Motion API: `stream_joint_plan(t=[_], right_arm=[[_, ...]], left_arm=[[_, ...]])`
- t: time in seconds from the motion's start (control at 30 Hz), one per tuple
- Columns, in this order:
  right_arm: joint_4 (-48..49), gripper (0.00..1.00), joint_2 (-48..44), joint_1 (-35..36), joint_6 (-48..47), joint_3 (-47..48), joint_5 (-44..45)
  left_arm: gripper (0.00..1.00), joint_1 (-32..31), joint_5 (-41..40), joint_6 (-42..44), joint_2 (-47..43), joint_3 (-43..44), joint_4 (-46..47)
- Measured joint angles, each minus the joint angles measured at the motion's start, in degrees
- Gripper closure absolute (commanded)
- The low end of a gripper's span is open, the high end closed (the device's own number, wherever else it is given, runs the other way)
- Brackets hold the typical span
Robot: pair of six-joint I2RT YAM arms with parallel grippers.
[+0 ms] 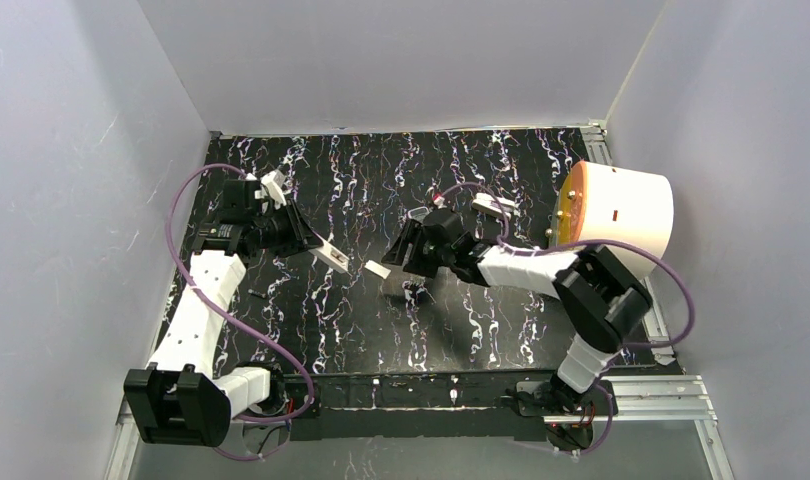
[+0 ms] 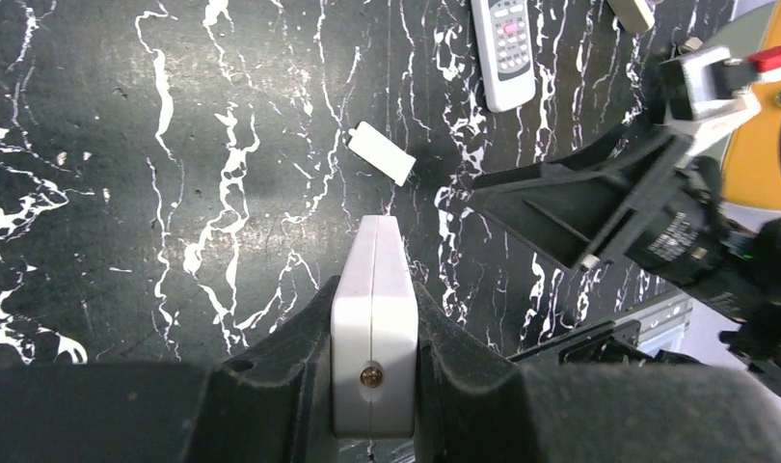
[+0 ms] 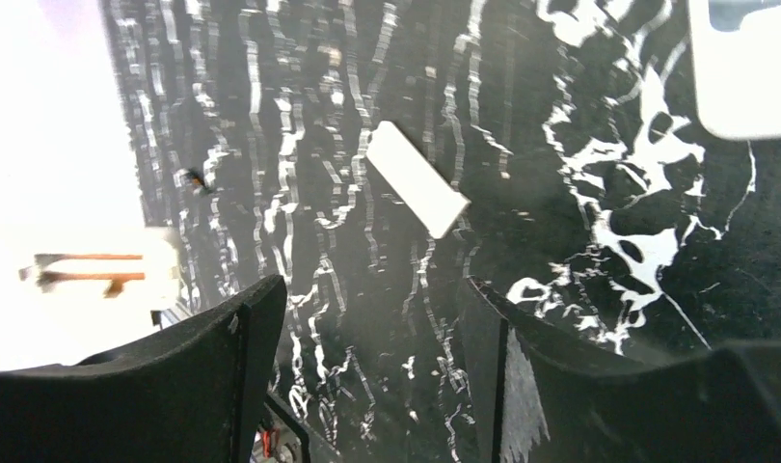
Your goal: Load the batteries into the remote control
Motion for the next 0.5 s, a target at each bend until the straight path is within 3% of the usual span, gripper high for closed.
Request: stream_joint_plan(t=[0.2,0.5], right_arm=[[0.07,0.14,-9.88,-0.07,-12.33,-0.24,-2.89],[-2.99,0.08,-17.09,-0.22,-35.98,4.85,-23.91]], left_arm=[[1.0,0.02,7.3,0.26,0.44,0.35,1.77],[1.0,-0.02,28.65,3.15,-0.92,2.4,7.3]])
